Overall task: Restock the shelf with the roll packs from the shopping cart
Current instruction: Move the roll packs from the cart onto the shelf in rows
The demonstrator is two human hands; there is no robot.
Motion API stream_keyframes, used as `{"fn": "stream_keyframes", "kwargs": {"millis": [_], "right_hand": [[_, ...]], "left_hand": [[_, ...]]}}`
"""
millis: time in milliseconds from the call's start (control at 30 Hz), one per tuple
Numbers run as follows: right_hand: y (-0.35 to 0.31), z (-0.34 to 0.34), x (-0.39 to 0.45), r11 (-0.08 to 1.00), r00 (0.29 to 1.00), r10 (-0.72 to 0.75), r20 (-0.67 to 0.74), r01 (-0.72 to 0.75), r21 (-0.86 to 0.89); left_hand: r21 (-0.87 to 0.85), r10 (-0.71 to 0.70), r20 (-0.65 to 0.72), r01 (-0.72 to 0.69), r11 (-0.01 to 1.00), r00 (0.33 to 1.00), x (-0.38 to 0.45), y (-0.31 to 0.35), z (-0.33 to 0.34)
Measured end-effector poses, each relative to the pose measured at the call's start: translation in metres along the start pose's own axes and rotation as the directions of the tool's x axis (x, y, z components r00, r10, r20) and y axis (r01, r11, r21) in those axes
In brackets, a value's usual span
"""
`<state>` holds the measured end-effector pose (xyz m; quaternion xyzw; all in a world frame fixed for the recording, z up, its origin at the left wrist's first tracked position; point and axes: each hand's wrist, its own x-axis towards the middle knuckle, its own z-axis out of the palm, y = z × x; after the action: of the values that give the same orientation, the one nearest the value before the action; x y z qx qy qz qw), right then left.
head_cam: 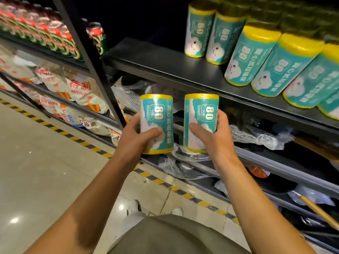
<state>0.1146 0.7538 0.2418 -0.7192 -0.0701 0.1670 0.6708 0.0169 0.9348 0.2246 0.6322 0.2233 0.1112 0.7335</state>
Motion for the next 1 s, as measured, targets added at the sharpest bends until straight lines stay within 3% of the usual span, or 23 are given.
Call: {"fn": "stream_keyframes", "kwargs": {"millis": [267, 533, 833, 1000], "right_hand": [[-0.024, 0.014, 0.021, 0.998, 0.973, -0.066, -0.220, 0.066, -0.008], [-0.041, 0.036, 0.031, 0.989, 0.877, -0.124, -0.465, 0.150, 0.019], [-0.042, 0.055, 0.029, 0.975, 0.741, -0.164, -0.651, 0.223, 0.009], [-0.032, 0.064, 0.026, 0.971, 0.694, -0.154, -0.703, 0.237, 0.020]], "left_hand": [[0.063, 0.063, 0.231, -0.080, 0.995, 0.971, 0.067, 0.049, -0.010], [0.150, 0.162, 0.457, -0.255, 0.955, 0.875, 0.129, 0.097, 0.004], [0.124, 0.340, 0.540, -0.472, 0.873, 0.770, 0.199, 0.112, 0.047], [0.223, 0.371, 0.541, -0.554, 0.802, 0.755, 0.229, 0.092, 0.074]]}}
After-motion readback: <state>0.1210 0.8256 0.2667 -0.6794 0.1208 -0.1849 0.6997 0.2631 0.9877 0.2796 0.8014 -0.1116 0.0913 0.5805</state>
